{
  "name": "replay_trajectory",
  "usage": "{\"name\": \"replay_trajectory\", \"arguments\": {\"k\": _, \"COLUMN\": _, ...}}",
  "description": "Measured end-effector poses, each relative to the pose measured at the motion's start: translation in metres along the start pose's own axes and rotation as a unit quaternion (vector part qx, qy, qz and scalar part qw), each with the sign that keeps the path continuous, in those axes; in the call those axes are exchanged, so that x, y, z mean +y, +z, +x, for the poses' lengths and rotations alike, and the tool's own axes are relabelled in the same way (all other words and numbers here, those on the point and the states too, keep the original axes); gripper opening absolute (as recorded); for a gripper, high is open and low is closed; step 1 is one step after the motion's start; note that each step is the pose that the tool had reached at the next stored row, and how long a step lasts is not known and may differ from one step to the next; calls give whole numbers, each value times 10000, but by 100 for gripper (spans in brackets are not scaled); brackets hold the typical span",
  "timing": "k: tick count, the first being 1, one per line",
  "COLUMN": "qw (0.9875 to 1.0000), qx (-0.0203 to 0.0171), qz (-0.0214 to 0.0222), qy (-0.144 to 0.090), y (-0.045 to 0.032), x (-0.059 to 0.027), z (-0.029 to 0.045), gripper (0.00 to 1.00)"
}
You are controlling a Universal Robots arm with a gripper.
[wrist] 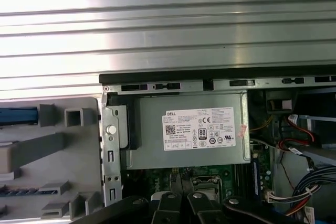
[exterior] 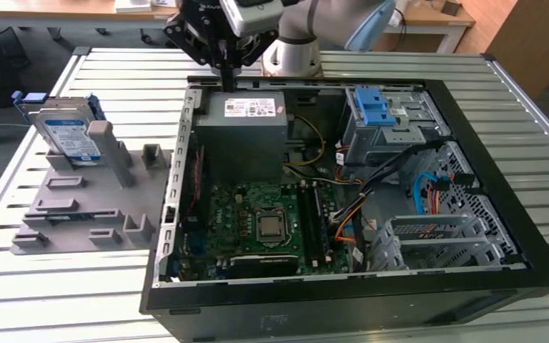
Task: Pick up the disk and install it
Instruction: 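Reach for the disk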
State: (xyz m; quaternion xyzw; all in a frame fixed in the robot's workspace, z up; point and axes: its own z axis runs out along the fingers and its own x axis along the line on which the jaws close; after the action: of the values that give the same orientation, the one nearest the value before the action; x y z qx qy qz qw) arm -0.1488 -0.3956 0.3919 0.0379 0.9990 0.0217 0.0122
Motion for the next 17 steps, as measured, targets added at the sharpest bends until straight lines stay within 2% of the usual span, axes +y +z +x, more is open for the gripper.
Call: {"name": "replay_trajectory", "arguments": {"k": 17, "qw": 10000, "qx": 0, "qz": 0, "qy": 0, "y": 8, "x": 16, "z": 179, "gripper": 11}}
